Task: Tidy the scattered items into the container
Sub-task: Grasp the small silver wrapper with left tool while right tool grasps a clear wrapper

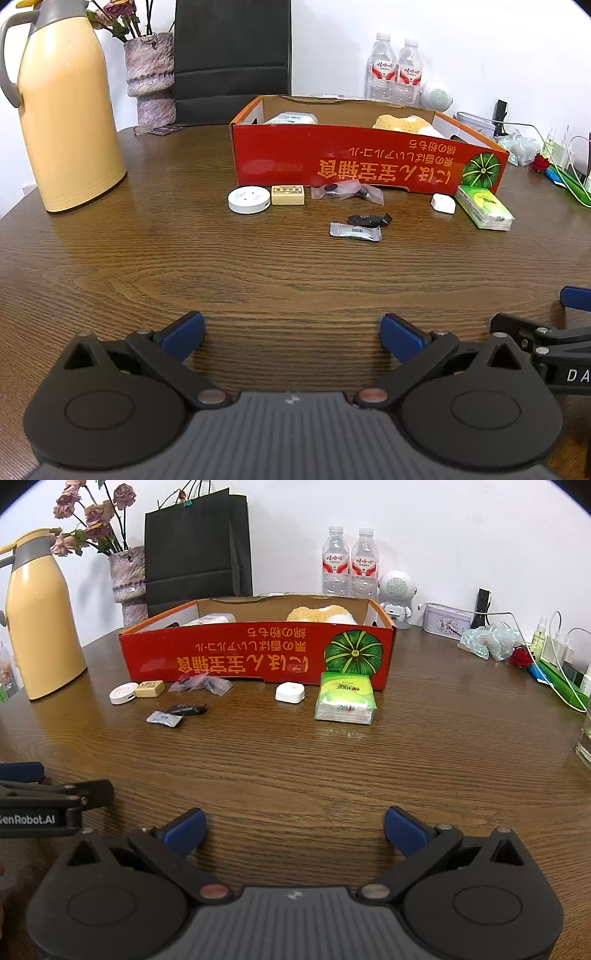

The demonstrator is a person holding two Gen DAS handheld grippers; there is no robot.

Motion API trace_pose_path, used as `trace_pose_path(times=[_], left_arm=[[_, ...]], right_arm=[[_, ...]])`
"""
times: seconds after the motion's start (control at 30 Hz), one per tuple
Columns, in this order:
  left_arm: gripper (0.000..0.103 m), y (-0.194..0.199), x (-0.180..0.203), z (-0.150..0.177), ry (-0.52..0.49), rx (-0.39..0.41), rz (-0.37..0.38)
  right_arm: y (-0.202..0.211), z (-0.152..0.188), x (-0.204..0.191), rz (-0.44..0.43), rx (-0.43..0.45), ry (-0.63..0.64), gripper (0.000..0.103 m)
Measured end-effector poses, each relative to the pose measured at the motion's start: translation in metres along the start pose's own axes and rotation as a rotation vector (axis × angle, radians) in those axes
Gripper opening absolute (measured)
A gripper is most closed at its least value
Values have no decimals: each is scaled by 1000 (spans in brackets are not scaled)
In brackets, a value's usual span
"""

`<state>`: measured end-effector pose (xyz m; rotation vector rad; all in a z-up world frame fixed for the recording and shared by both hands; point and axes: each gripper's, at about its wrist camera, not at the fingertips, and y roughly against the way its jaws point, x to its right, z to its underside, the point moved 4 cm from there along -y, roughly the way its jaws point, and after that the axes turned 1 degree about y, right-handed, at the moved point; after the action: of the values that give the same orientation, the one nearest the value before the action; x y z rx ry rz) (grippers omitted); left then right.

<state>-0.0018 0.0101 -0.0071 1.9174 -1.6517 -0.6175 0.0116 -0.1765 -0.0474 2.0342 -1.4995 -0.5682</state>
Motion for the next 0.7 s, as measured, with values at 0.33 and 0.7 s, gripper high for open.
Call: trace_pose_path(times=[0.33,0.7], left_arm=[[103,2,-2,-1,3,13,23],[79,-29,35,-63,-426,169,349]], right_arm=[[1,-3,3,-65,21,-1,101],[-16,-75,25,-160,101,-1,70]])
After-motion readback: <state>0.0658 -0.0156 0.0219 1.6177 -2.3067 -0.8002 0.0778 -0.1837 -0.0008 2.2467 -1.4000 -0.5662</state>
